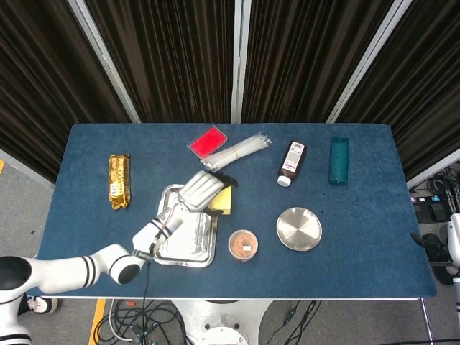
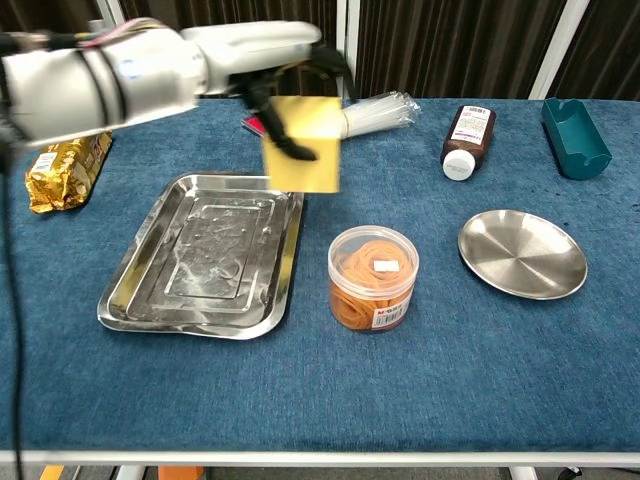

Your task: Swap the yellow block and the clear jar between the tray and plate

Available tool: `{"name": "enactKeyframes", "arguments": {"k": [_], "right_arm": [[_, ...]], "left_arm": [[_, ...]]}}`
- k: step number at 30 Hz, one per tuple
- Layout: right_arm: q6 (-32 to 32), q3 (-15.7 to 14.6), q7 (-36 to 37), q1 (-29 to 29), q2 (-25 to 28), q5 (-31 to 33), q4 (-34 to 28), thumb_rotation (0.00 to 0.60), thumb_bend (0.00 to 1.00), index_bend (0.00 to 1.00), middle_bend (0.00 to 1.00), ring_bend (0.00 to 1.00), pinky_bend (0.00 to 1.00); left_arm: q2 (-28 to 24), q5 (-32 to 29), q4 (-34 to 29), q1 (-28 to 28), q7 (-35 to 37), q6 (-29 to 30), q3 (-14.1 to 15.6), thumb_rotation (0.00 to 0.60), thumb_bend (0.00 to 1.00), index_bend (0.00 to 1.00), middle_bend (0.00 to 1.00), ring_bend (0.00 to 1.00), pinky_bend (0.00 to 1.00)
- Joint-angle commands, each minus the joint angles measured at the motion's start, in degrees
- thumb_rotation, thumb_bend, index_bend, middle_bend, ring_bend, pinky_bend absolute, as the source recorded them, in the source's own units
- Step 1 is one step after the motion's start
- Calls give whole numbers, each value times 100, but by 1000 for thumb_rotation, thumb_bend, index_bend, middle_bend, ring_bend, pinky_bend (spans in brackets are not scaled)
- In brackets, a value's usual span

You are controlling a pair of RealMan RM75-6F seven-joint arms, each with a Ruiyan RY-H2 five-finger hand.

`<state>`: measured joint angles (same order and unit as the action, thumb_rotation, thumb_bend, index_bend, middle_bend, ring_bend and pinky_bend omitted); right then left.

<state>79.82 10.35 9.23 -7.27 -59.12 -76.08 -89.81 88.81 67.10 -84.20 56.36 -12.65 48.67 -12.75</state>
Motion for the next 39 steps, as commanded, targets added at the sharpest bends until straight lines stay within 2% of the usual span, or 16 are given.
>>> {"name": "enactKeyframes", "arguments": {"k": [1, 6, 11, 13, 16, 18, 22, 27, 31, 35, 39], "right_arm": [[13, -2, -77, -11, 7, -16, -75, 600, 0, 0, 0, 0, 0], [-46, -10, -213, -56, 2, -5, -179, 600, 0, 0, 0, 0, 0], [-42, 3, -323, -86, 23, -10, -266, 600, 0, 0, 0, 0, 0], [-42, 2, -346, -90, 25, -8, -288, 600, 0, 0, 0, 0, 0], [-80, -12, -367, -105, 16, 1, -309, 600, 0, 0, 0, 0, 0], [-94, -25, -370, -112, 11, -12, -318, 600, 0, 0, 0, 0, 0], [-80, -29, -379, -122, 28, -54, -347, 600, 0, 0, 0, 0, 0], [-112, -50, -426, -171, 79, -151, -449, 600, 0, 0, 0, 0, 0], [-250, -79, -545, -276, 146, -242, -604, 600, 0, 0, 0, 0, 0], [-577, -111, -774, -543, 245, -446, -914, 600, 0, 0, 0, 0, 0], [-1064, -136, -1164, -919, 274, -598, -1290, 600, 0, 0, 0, 0, 0]], "left_arm": [[-204, -238, -354, -374, -240, 258, 337, 600, 255, 277, 411, 285, 483], [-61, -186, -318, -638, -208, 492, 550, 600, 253, 271, 402, 285, 482], [21, -49, -134, -755, -46, 541, 606, 600, 242, 241, 353, 270, 472], [5, 7, -124, -769, -17, 502, 637, 600, 233, 204, 300, 234, 444], [-16, 72, -118, -791, 105, 410, 667, 600, 210, 88, 110, 120, 377], [4, 137, -47, -815, 152, 413, 681, 600, 196, 70, 66, 69, 327], [-68, 173, -74, -872, 242, 421, 659, 600, 175, 62, 47, 17, 242], [-429, 268, -421, -1061, 104, 694, 682, 600, 169, 59, 36, 0, 202], [-930, 189, -979, -1374, -212, 959, 886, 600, 168, 59, 34, 0, 189], [-1417, 118, -1543, -1856, -405, 1447, 1136, 600, 168, 59, 34, 0, 189], [-1732, 218, -1787, -2292, -411, 1981, 1280, 600, 168, 59, 34, 0, 187]]}}
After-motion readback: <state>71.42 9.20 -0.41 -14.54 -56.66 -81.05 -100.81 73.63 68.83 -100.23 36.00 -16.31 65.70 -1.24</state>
